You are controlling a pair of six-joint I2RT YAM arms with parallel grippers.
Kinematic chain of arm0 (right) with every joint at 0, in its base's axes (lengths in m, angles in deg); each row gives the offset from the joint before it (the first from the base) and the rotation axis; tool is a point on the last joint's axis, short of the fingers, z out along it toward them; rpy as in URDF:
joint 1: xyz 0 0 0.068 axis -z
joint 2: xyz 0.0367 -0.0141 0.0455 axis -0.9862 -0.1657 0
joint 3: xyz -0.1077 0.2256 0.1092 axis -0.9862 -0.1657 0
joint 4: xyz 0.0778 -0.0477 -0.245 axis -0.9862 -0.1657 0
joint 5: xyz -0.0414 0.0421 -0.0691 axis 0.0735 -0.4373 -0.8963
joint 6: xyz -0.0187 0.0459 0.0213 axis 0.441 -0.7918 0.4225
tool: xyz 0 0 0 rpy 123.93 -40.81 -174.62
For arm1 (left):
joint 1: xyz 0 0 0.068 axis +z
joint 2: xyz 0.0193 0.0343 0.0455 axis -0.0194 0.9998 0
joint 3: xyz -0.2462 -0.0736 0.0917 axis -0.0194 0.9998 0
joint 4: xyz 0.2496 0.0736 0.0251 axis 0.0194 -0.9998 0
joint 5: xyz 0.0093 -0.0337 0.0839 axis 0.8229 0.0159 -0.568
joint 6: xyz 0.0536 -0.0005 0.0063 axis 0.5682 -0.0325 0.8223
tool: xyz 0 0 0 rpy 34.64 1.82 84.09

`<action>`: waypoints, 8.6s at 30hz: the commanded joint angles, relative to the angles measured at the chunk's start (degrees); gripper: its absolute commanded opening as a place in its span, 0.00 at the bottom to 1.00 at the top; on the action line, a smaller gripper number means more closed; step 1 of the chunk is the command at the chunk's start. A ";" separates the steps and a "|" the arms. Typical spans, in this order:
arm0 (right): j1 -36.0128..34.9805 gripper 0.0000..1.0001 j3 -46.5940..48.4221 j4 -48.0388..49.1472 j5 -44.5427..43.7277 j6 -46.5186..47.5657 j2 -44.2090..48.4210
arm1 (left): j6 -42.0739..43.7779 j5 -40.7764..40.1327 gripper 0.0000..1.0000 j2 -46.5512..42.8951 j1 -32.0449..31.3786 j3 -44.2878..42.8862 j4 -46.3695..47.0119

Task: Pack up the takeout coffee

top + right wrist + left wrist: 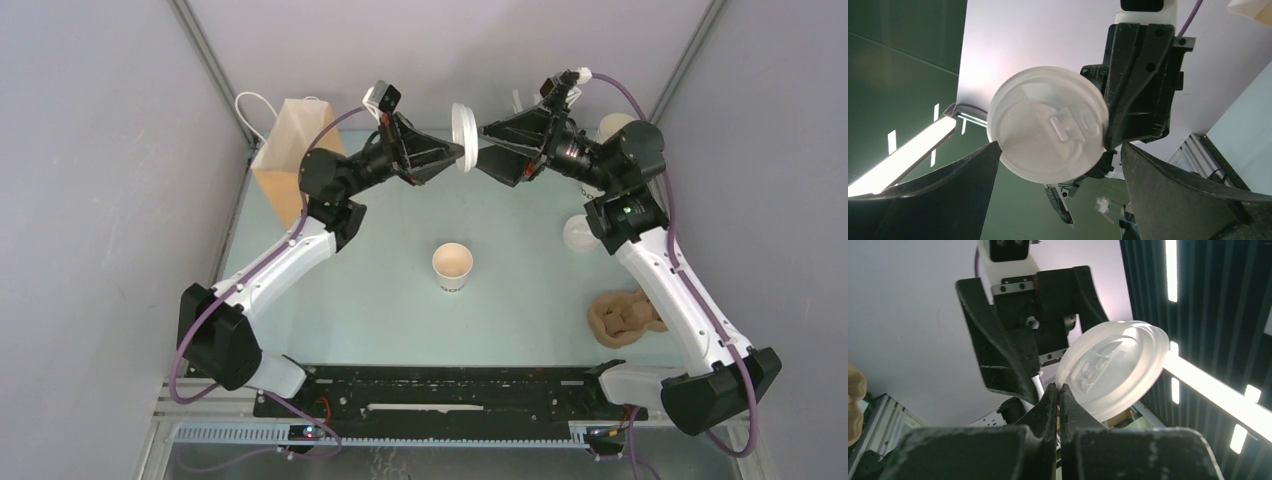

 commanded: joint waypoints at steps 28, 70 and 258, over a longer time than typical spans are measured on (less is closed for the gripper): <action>2.19 1.00 -1.45 -2.68 1.24 2.37 4.25 | 9.26 2.80 0.00 -2.62 1.23 -0.10 -9.74; 0.28 0.97 -1.97 -1.18 -2.44 -0.93 1.53 | 8.04 3.52 0.00 -2.41 1.49 1.03 -7.63; -0.32 0.84 -5.14 -54.34 -7.47 64.52 -14.00 | 49.28 -9.04 0.83 -8.42 4.84 18.22 -63.25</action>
